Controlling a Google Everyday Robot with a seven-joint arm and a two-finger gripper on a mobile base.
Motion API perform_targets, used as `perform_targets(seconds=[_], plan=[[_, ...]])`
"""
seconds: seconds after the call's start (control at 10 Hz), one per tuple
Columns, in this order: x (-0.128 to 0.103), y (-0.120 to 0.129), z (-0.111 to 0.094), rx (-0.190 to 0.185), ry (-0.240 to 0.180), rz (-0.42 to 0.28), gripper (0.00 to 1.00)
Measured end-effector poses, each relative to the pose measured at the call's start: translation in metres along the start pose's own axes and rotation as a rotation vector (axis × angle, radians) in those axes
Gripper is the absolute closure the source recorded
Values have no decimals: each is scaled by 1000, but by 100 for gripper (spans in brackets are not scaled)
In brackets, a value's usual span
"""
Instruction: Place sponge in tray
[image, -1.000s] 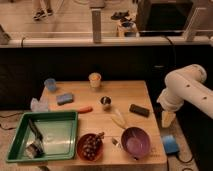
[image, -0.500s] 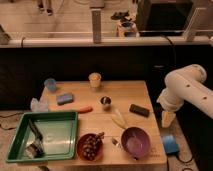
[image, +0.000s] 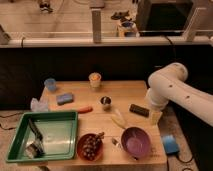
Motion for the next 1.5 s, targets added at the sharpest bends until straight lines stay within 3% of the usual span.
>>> perform_targets(seconds=[0.4, 0.6, 0.9, 1.3, 1.5], plan=[[-41, -13, -4, 27, 8, -83, 20], [-82, -24, -7, 42, 5, -145, 20], [-101, -35, -7, 56, 5, -194, 20], [-145, -56, -7, 68, 5, -264, 20], [-152, -64, -7, 72, 7, -289, 20]])
